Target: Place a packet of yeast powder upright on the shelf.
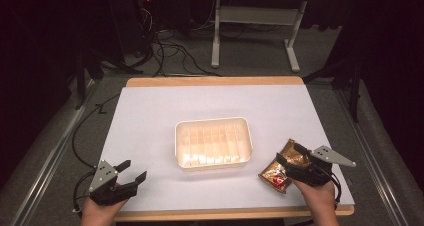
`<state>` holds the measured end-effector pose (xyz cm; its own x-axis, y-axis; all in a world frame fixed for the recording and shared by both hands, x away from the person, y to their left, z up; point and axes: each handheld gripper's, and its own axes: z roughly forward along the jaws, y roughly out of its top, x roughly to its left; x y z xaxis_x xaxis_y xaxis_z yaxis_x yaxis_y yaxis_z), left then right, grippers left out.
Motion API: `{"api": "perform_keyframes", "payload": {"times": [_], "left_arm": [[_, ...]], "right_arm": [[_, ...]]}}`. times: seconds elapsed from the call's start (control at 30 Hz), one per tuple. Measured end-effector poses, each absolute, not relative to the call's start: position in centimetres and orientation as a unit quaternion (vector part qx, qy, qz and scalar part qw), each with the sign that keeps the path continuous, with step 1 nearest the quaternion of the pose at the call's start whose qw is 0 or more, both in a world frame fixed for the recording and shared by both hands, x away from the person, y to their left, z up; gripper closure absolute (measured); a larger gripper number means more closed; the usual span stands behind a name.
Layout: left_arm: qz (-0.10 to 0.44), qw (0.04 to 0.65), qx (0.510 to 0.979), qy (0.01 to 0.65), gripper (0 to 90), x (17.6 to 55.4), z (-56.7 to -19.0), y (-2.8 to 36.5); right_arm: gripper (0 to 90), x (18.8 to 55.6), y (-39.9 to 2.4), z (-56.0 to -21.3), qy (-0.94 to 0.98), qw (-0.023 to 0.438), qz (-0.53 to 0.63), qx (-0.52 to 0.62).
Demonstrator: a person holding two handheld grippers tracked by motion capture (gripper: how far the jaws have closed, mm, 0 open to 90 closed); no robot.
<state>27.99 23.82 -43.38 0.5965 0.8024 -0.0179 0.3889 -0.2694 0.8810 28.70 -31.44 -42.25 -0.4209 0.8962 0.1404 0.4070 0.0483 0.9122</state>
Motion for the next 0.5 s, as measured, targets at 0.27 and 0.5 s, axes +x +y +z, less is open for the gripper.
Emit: {"api": "perform_keyframes", "payload": {"times": [0.27, 0.5], "left_arm": [[0.223, 0.46, 0.766, 0.389, 32.3, 27.93, -43.41, 23.75], [0.224, 0.458, 0.768, 0.388, 32.3, 27.89, -43.43, 23.7]], "right_arm": [[23.9, 28.6, -31.76, -42.3, 0.681, 0.246, 0.496, 0.479], [25.1, 28.61, -32.09, -42.32, 0.679, 0.245, 0.499, 0.481]]}}
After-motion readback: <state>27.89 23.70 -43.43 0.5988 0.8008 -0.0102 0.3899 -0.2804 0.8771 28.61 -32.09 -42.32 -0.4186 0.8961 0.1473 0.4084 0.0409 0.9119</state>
